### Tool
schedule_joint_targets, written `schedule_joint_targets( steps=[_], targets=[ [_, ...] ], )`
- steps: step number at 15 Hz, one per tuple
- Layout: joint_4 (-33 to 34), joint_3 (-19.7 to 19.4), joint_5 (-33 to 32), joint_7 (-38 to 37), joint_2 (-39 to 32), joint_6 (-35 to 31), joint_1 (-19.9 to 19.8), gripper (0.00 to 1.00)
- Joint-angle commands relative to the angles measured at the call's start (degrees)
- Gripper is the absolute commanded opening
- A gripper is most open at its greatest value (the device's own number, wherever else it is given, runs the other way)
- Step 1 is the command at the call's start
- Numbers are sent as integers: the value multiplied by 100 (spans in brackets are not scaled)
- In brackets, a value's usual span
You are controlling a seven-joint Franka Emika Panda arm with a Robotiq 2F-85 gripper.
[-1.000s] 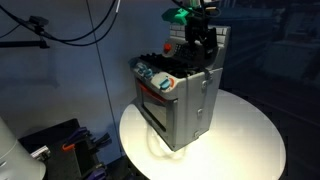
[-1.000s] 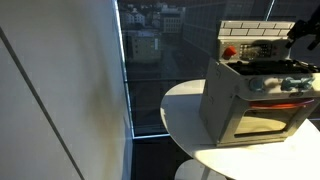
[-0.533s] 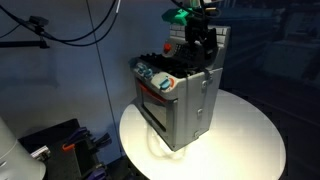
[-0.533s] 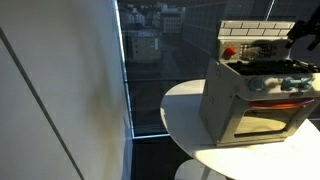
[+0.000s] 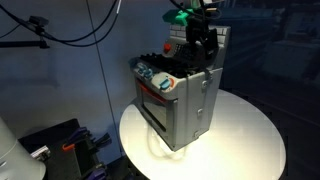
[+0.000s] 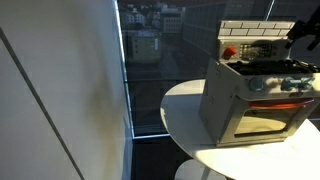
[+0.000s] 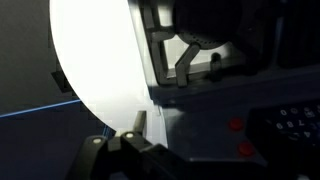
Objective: Push the orange button on the right side of the stove
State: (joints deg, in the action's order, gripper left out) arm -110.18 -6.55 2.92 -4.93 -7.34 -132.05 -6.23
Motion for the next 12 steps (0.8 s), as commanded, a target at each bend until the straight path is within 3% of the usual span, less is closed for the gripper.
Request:
schedule_joint_targets(
  steps=[1,12],
  targets=[
    [72,-6,52,-70,-80,-146,-23,100],
    [103,10,110,-12,-225,-441,-30,100]
  ],
)
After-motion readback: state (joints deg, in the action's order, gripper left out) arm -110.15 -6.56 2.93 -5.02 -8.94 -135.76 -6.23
